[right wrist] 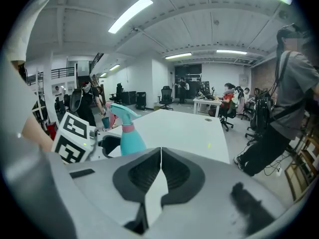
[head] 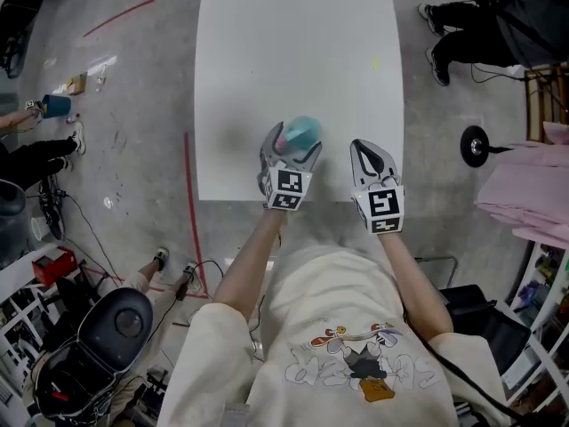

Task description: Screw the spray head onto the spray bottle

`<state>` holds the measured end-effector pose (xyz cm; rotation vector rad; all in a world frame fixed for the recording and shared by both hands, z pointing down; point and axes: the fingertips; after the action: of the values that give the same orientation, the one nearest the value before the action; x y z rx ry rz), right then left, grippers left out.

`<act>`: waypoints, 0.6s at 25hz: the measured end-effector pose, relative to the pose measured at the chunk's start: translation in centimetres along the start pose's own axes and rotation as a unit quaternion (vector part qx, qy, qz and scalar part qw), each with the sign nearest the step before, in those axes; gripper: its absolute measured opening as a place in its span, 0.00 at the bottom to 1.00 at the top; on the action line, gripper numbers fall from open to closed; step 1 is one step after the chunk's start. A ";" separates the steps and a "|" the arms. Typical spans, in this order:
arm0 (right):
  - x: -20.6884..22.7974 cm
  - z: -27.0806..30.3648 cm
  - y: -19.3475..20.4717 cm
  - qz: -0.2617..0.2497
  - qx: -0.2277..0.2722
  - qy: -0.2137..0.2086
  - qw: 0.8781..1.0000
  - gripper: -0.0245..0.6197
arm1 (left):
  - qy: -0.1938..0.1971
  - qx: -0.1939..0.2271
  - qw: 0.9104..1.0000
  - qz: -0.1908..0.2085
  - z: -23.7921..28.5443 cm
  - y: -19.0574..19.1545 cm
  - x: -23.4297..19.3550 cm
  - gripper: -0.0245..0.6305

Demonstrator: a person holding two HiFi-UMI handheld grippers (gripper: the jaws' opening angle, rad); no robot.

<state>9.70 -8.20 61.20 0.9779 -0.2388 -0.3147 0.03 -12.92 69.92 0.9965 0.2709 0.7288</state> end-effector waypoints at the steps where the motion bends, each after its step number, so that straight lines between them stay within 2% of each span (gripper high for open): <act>1: 0.1 0.0 0.2 0.000 0.000 -0.004 1.000 0.05 | -0.007 0.001 1.000 -0.008 -1.1 -0.2 -0.2 0.69; 4: -0.3 -0.2 0.3 -0.003 0.002 -0.019 1.000 0.05 | -0.022 -0.002 0.999 -0.042 -5.5 -1.1 -0.1 0.68; 5: -0.5 -0.4 0.1 -0.006 0.004 -0.025 1.000 0.05 | -0.025 -0.007 0.998 -0.055 -7.0 -1.4 0.2 0.65; 7: -1.1 -0.9 -0.1 -0.009 0.005 -0.034 0.999 0.05 | -0.038 -0.026 0.996 -0.077 -9.9 -1.7 1.0 0.47; 8: -1.5 -1.1 -0.2 -0.008 0.005 -0.039 0.999 0.05 | -0.050 -0.032 0.995 -0.085 -11.0 -2.0 1.3 0.28; 9: -1.8 -1.1 -0.2 -0.006 0.006 -0.045 0.999 0.05 | -0.061 -0.035 0.993 -0.090 -11.9 -2.5 1.5 0.13; 10: -2.1 -1.2 -0.2 -0.002 0.008 -0.052 0.999 0.05 | -0.067 -0.034 0.993 -0.091 -12.6 -3.2 1.7 0.05; 13: -2.3 -1.7 -0.3 0.002 0.012 -0.068 0.998 0.05 | -0.069 -0.018 0.996 -0.060 -12.9 -5.9 1.8 0.05; 15: -2.6 -2.4 -0.5 -0.003 0.010 -0.075 0.997 0.05 | -0.069 -0.008 0.996 -0.060 -12.9 -7.7 1.5 0.05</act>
<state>8.07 -5.65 59.34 0.9768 -0.3770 -0.3916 -2.24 -5.93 56.71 1.0014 0.2011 0.5498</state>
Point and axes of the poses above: the fingertips, and each gripper's own axes: z forward along the fingers, x to its right, y out of its underside, and after that the axes turned 8 degrees about -y, right-handed
